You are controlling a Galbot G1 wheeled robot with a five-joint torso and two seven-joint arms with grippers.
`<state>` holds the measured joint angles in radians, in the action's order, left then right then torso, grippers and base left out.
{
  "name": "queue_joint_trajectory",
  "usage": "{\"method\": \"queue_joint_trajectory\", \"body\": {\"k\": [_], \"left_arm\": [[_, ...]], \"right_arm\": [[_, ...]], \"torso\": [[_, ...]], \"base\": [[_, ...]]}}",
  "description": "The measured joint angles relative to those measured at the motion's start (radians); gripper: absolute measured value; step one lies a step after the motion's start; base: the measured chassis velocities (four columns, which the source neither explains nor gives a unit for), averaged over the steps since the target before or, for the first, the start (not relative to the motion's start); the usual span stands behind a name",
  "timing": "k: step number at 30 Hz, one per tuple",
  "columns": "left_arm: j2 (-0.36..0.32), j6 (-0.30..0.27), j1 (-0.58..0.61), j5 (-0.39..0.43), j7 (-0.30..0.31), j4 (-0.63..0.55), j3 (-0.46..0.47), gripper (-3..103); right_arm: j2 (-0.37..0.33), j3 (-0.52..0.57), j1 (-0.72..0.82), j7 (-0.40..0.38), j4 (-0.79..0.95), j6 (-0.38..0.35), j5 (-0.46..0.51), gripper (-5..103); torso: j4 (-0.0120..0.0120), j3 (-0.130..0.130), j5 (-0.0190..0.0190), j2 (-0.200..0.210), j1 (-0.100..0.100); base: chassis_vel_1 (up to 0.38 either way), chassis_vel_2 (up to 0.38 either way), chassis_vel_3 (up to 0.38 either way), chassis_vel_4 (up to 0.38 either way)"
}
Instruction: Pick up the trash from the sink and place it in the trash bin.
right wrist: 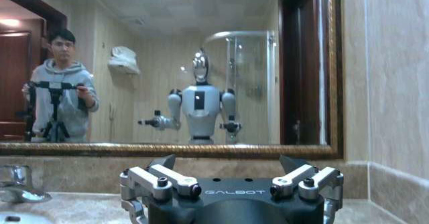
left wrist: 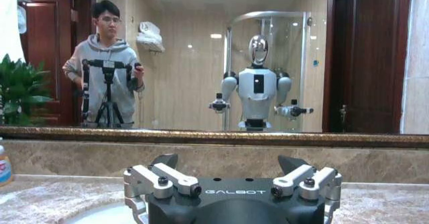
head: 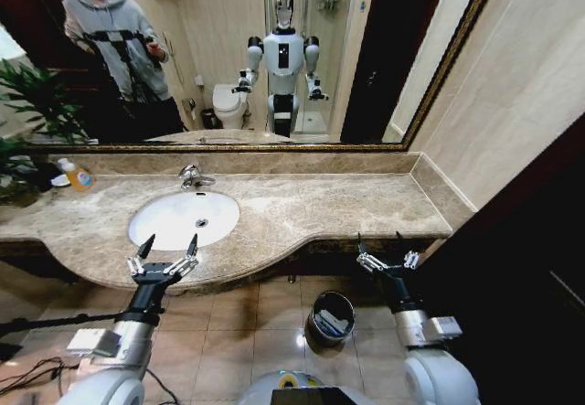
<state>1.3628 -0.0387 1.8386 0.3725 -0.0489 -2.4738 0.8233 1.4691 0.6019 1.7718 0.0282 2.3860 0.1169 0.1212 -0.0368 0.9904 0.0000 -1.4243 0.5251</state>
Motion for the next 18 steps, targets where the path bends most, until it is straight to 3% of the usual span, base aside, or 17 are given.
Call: {"method": "queue_joint_trajectory", "body": {"k": [18], "left_arm": [[0.0, 0.0, 0.0, 0.0, 0.0, 0.0, 0.0, 100]], "right_arm": [[0.024, -0.042, 0.035, 0.019, 0.07, -0.013, -0.026, 100]], "torso": [[0.0, 0.0, 0.0, 0.0, 0.0]], "base": [[0.0, 0.0, 0.0, 0.0]]}}
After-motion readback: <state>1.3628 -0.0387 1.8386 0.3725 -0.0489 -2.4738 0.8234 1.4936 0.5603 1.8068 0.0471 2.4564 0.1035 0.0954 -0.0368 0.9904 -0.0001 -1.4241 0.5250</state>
